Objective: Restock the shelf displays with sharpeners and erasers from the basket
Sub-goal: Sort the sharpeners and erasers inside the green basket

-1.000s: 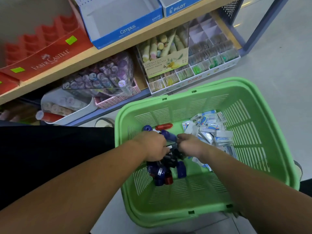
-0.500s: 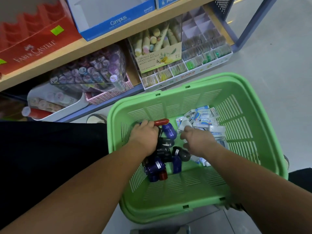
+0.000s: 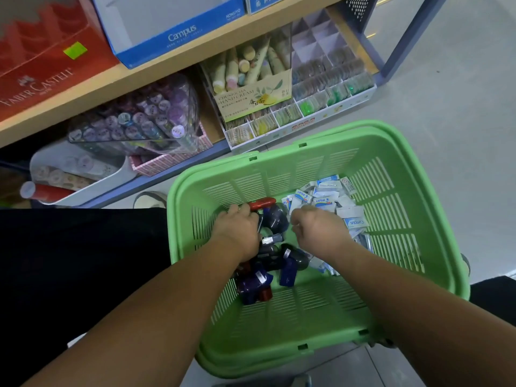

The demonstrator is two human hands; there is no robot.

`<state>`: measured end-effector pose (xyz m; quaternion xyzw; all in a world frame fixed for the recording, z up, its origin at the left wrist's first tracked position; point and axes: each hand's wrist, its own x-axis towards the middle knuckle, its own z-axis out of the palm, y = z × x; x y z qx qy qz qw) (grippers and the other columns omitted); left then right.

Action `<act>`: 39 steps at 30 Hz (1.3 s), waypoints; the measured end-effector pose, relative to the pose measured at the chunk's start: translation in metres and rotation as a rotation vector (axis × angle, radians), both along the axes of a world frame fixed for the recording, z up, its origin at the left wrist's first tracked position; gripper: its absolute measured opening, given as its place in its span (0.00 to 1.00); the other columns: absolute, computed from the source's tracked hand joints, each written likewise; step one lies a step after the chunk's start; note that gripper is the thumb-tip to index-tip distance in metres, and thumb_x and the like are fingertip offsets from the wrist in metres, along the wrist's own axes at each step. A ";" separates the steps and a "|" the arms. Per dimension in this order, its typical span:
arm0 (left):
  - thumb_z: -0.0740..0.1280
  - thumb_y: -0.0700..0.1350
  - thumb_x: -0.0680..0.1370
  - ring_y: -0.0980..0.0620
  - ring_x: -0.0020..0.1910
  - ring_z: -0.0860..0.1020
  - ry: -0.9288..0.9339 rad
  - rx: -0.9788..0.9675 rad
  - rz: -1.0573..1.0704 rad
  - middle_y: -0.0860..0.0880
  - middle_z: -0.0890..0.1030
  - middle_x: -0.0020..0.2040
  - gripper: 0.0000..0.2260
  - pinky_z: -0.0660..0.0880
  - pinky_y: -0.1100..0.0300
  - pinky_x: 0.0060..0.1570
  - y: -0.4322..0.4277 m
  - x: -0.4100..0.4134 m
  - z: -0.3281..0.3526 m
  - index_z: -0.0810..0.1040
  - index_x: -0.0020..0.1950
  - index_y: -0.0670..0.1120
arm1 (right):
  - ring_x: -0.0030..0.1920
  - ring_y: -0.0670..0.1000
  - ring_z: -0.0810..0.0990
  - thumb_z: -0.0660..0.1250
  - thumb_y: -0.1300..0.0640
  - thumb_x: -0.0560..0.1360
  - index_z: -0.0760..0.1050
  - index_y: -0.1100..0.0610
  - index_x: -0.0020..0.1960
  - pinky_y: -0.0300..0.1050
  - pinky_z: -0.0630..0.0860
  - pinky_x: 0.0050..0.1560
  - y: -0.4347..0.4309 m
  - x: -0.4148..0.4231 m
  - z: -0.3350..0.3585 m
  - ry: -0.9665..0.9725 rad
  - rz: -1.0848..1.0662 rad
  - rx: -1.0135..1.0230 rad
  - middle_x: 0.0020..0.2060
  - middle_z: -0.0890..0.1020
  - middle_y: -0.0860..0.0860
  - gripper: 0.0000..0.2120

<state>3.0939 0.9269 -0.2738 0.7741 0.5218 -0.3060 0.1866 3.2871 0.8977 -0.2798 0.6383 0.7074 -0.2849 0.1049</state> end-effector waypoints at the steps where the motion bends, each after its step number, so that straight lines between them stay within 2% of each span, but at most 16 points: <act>1: 0.60 0.57 0.82 0.44 0.69 0.68 -0.009 -0.012 0.034 0.45 0.71 0.71 0.21 0.67 0.45 0.68 0.000 0.001 0.000 0.71 0.71 0.47 | 0.51 0.54 0.81 0.66 0.53 0.80 0.77 0.50 0.61 0.45 0.77 0.48 -0.001 -0.004 -0.002 0.105 -0.043 -0.059 0.55 0.81 0.49 0.10; 4: 0.54 0.54 0.85 0.45 0.64 0.73 -0.078 0.017 0.183 0.45 0.78 0.64 0.17 0.69 0.47 0.65 -0.004 0.004 0.003 0.75 0.64 0.45 | 0.53 0.52 0.82 0.69 0.47 0.79 0.79 0.49 0.61 0.46 0.78 0.56 -0.001 -0.010 -0.004 0.405 -0.288 -0.184 0.54 0.83 0.48 0.13; 6: 0.52 0.50 0.86 0.45 0.60 0.74 -0.145 0.056 0.302 0.45 0.79 0.59 0.16 0.70 0.48 0.65 -0.007 0.004 0.004 0.76 0.60 0.44 | 0.54 0.51 0.82 0.68 0.44 0.79 0.79 0.48 0.62 0.49 0.79 0.58 0.001 -0.009 -0.006 0.473 -0.365 -0.167 0.55 0.83 0.48 0.14; 8: 0.54 0.48 0.85 0.45 0.67 0.70 -0.191 0.053 0.420 0.45 0.76 0.65 0.16 0.69 0.47 0.69 -0.009 0.003 0.000 0.74 0.67 0.44 | 0.56 0.51 0.81 0.66 0.39 0.79 0.78 0.47 0.64 0.51 0.79 0.60 0.001 -0.007 -0.008 0.485 -0.387 -0.196 0.56 0.82 0.48 0.18; 10: 0.59 0.48 0.81 0.42 0.76 0.61 -0.171 -0.061 0.489 0.45 0.67 0.75 0.24 0.65 0.43 0.73 -0.010 0.003 -0.007 0.65 0.77 0.47 | 0.57 0.50 0.81 0.65 0.37 0.79 0.78 0.47 0.64 0.50 0.78 0.60 0.002 -0.003 -0.011 0.487 -0.417 -0.194 0.56 0.82 0.46 0.20; 12: 0.63 0.47 0.78 0.41 0.77 0.57 -0.130 -0.134 0.480 0.44 0.61 0.77 0.32 0.65 0.41 0.72 -0.012 0.003 -0.014 0.58 0.81 0.48 | 0.56 0.49 0.81 0.63 0.36 0.79 0.79 0.47 0.61 0.49 0.78 0.57 0.001 0.002 -0.017 0.453 -0.441 -0.153 0.55 0.84 0.45 0.20; 13: 0.64 0.48 0.78 0.41 0.76 0.57 -0.119 -0.125 0.461 0.44 0.61 0.76 0.32 0.65 0.42 0.71 -0.012 0.003 -0.015 0.58 0.81 0.48 | 0.54 0.50 0.82 0.62 0.36 0.79 0.80 0.48 0.59 0.48 0.78 0.56 0.001 0.004 -0.019 0.435 -0.446 -0.135 0.54 0.84 0.46 0.19; 16: 0.61 0.52 0.82 0.43 0.70 0.64 -0.107 0.008 0.378 0.45 0.68 0.70 0.23 0.64 0.46 0.71 -0.009 0.001 -0.021 0.65 0.76 0.48 | 0.51 0.52 0.81 0.62 0.39 0.81 0.80 0.49 0.55 0.47 0.77 0.52 0.004 0.007 -0.019 0.432 -0.438 -0.141 0.49 0.84 0.48 0.17; 18: 0.61 0.54 0.83 0.45 0.67 0.69 -0.186 0.041 0.409 0.47 0.72 0.67 0.19 0.66 0.47 0.70 -0.006 -0.001 -0.026 0.71 0.72 0.48 | 0.49 0.51 0.81 0.62 0.39 0.81 0.80 0.50 0.55 0.46 0.77 0.50 0.004 0.007 -0.019 0.441 -0.434 -0.141 0.47 0.83 0.48 0.16; 21: 0.68 0.53 0.81 0.49 0.59 0.76 -0.412 -0.035 0.689 0.51 0.77 0.63 0.16 0.74 0.54 0.62 -0.001 -0.004 -0.028 0.77 0.67 0.49 | 0.45 0.48 0.79 0.64 0.40 0.81 0.80 0.49 0.51 0.38 0.71 0.42 0.004 0.005 -0.023 0.452 -0.442 -0.157 0.42 0.82 0.45 0.14; 25: 0.76 0.52 0.76 0.51 0.52 0.78 -0.502 -0.052 0.942 0.51 0.81 0.58 0.15 0.74 0.61 0.51 0.004 -0.002 -0.030 0.80 0.60 0.50 | 0.42 0.46 0.78 0.65 0.42 0.81 0.79 0.49 0.48 0.36 0.67 0.37 0.004 0.006 -0.025 0.487 -0.457 -0.195 0.39 0.79 0.42 0.12; 29: 0.80 0.51 0.71 0.51 0.52 0.79 -0.480 -0.001 0.908 0.52 0.81 0.56 0.18 0.76 0.59 0.50 0.003 -0.001 -0.033 0.80 0.57 0.51 | 0.49 0.47 0.81 0.66 0.41 0.80 0.81 0.48 0.54 0.42 0.74 0.48 0.003 0.007 -0.030 0.520 -0.465 -0.243 0.46 0.83 0.44 0.12; 31: 0.80 0.52 0.71 0.51 0.54 0.79 -0.477 0.014 0.825 0.52 0.81 0.57 0.20 0.77 0.57 0.56 0.002 -0.003 -0.035 0.81 0.60 0.51 | 0.53 0.47 0.82 0.67 0.42 0.79 0.80 0.46 0.60 0.46 0.77 0.57 0.001 0.005 -0.035 0.599 -0.511 -0.288 0.51 0.84 0.45 0.13; 33: 0.79 0.52 0.72 0.49 0.60 0.76 -0.442 0.009 0.733 0.51 0.79 0.61 0.22 0.75 0.53 0.64 0.002 -0.004 -0.034 0.81 0.65 0.52 | 0.54 0.47 0.83 0.68 0.43 0.78 0.78 0.44 0.64 0.50 0.78 0.61 0.001 0.002 -0.038 0.662 -0.558 -0.319 0.53 0.85 0.45 0.15; 36: 0.77 0.48 0.74 0.47 0.65 0.73 -0.407 -0.028 0.662 0.49 0.77 0.65 0.19 0.71 0.53 0.69 0.003 -0.006 -0.032 0.83 0.65 0.54 | 0.53 0.47 0.84 0.68 0.45 0.79 0.78 0.43 0.64 0.50 0.79 0.60 0.003 -0.001 -0.039 0.676 -0.597 -0.334 0.52 0.85 0.44 0.14; 39: 0.76 0.41 0.74 0.47 0.60 0.78 -0.434 -0.104 0.808 0.51 0.80 0.64 0.15 0.77 0.57 0.60 0.009 -0.005 -0.034 0.84 0.59 0.54 | 0.47 0.45 0.83 0.67 0.45 0.80 0.82 0.44 0.57 0.45 0.77 0.51 0.003 0.000 -0.035 0.690 -0.616 -0.356 0.45 0.86 0.43 0.09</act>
